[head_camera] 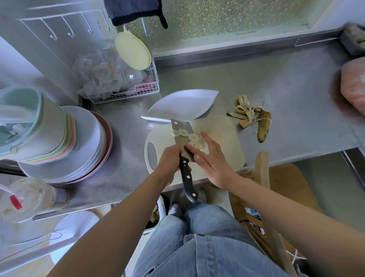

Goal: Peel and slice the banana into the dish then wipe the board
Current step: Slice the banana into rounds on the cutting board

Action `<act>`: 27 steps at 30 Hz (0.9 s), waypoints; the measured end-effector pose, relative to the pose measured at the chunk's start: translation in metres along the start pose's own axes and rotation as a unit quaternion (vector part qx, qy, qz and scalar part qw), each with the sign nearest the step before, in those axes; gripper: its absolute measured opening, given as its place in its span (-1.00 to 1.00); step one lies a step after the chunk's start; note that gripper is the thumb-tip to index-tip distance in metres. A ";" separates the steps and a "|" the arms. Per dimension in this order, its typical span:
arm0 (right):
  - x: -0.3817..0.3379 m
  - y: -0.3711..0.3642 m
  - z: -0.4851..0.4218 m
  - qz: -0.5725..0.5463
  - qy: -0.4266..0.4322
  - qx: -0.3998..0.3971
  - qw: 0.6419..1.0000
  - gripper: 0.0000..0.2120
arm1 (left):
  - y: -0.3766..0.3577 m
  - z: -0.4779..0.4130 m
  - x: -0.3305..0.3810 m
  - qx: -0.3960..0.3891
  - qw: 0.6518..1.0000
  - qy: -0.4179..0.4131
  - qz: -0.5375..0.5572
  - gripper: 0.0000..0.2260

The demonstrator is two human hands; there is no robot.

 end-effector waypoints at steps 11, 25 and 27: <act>-0.001 -0.003 -0.023 0.045 -0.008 -0.052 0.998 -0.53 | 0.014 0.010 -0.003 0.022 0.999 0.007 -0.036 -0.78; 0.010 -0.007 -0.035 0.092 -0.095 -0.046 0.990 -0.50 | 0.023 0.015 -0.003 0.010 0.997 0.022 -0.068 -0.83; 0.021 0.003 -0.036 0.106 -0.148 -0.029 0.983 -0.52 | 0.026 0.017 -0.004 0.007 0.997 0.028 -0.068 -0.85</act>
Point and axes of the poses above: each hand's wrist, its own z-axis away from the middle knuckle, its own y-axis out of the back of the hand, x = y × z, the point moved 9 cm from there along -z, towards the middle knuckle, and after that the axes turned 6 degrees about -x, right-handed, at the moved point
